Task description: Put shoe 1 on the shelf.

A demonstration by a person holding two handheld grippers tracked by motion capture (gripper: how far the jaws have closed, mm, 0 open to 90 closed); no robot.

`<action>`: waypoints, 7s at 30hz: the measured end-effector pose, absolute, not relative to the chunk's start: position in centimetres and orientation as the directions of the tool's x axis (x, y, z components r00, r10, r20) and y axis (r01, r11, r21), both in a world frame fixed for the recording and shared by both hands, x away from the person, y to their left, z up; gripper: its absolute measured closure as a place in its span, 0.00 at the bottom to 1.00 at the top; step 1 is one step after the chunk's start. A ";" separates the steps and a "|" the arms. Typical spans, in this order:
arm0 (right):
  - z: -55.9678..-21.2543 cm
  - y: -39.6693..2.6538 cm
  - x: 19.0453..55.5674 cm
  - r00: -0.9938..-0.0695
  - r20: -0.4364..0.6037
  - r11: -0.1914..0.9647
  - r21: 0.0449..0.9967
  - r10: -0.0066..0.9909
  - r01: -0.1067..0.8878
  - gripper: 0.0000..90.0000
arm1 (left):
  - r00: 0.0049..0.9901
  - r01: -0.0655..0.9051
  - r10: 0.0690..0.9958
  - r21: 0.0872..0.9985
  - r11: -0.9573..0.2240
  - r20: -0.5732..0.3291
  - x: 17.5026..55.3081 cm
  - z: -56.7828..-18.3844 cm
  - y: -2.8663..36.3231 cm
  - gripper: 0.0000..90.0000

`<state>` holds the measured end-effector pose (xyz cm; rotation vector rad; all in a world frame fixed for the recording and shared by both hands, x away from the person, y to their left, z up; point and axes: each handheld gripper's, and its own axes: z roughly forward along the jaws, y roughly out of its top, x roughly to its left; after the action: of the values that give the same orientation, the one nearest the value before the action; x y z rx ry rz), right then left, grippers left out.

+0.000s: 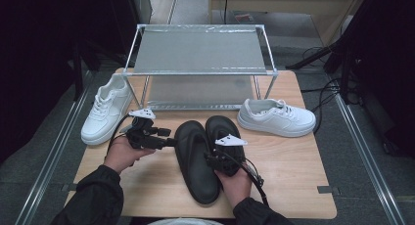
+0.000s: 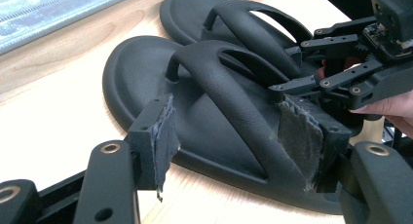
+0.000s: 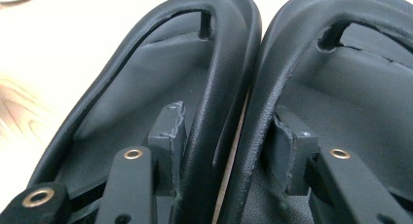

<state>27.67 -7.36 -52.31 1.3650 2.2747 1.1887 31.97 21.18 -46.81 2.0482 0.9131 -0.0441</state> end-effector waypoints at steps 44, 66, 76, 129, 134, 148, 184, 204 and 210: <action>-49.1 -8.4 30.5 -0.586 0.279 0.216 0.742 0.761 0.634 0.85 | 0.699 0.599 0.649 0.740 -0.305 -0.299 29.7 -46.0 24.3 0.47; -48.0 -7.0 36.9 -0.593 0.242 0.246 0.743 0.768 0.623 0.85 | 0.659 0.625 0.682 0.735 -0.263 -0.316 27.5 -46.4 25.6 0.47; -47.6 -5.1 41.0 -0.538 0.215 0.200 0.767 0.815 0.610 0.85 | 0.688 0.608 0.654 0.741 -0.284 -0.314 27.5 -46.5 24.7 0.47; -48.1 -5.2 42.3 -0.542 0.214 0.238 0.727 0.813 0.644 0.52 | 0.694 0.617 0.634 0.735 -0.281 -0.341 29.1 -46.6 24.5 0.50; -47.3 -6.0 40.5 -0.580 0.155 0.286 0.751 0.799 0.595 0.52 | 0.717 0.589 0.624 0.749 -0.304 -0.311 29.2 -46.6 24.5 0.50; -47.4 -9.8 36.4 -0.629 0.228 0.272 0.755 0.743 0.596 0.53 | 0.713 0.615 0.614 0.723 -0.315 -0.339 31.7 -45.3 23.7 0.67; -51.6 -10.5 33.8 -0.703 0.204 0.375 0.728 0.682 0.575 1.00 | 0.788 0.487 0.590 0.762 -0.426 -0.174 45.6 -35.1 19.8 1.00; -52.8 -9.2 34.7 -0.707 0.168 0.418 0.704 0.687 0.574 1.00 | 0.760 0.494 0.639 0.743 -0.452 -0.117 49.2 -35.4 19.5 1.00; -52.8 -8.7 34.9 -0.708 0.181 0.411 0.705 0.683 0.577 1.00 | 0.752 0.506 0.646 0.742 -0.441 -0.129 49.1 -35.5 19.6 1.00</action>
<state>34.88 -8.71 -52.80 1.1335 2.5232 1.1778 49.15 19.57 -35.52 2.1321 0.8609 0.2196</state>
